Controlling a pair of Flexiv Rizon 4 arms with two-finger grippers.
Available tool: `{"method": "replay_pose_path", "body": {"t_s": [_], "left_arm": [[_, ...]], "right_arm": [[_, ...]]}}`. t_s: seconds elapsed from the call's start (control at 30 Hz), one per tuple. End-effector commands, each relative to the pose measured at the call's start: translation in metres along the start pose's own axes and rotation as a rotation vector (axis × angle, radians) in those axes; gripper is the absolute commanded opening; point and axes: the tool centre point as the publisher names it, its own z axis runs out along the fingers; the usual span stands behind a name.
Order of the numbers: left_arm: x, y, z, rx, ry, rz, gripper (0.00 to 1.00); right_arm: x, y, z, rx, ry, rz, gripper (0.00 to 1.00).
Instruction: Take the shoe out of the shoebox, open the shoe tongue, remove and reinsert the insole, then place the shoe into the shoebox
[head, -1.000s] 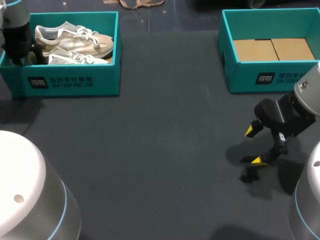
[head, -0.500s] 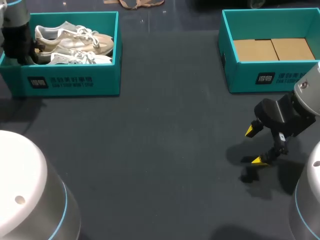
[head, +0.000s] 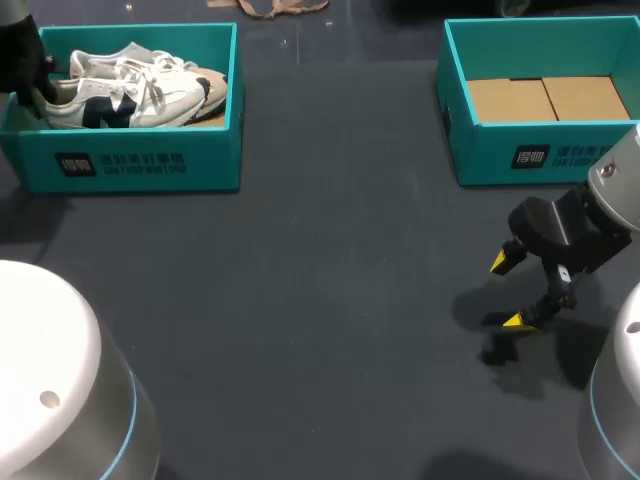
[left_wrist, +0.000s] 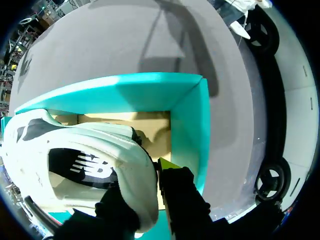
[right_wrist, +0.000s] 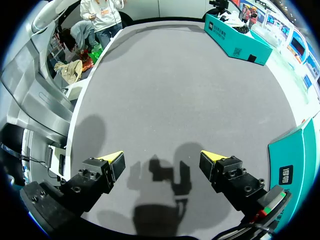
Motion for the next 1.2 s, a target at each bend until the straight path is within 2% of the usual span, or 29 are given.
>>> {"method": "replay_pose_path", "body": {"t_s": [0.03,0.37,0.63,0.87,1.03,1.2], "left_arm": [[0.003,0.002,-0.031,0.01,-0.005,0.007,0.0],[0.007,0.019,-0.089,-0.01,0.057,0.019,0.0],[0.001,0.014,-0.131,-0.034,0.073,0.032,0.0],[-0.022,-0.015,-0.161,-0.041,0.087,0.052,0.0],[-0.052,-0.05,-0.174,-0.051,0.1,0.07,0.0],[-0.087,-0.086,-0.176,-0.049,0.099,0.08,0.0]], "right_arm": [[0.001,0.0,0.0,0.001,-0.001,0.0,1.0],[0.001,0.0,0.0,0.001,-0.001,0.0,1.0],[0.001,0.0,0.0,0.001,-0.001,0.0,1.0],[0.001,0.0,0.0,0.001,-0.001,0.0,1.0],[0.001,0.0,0.0,0.001,-0.001,0.0,1.0],[0.001,0.0,0.0,0.001,-0.001,0.0,1.0]]}}
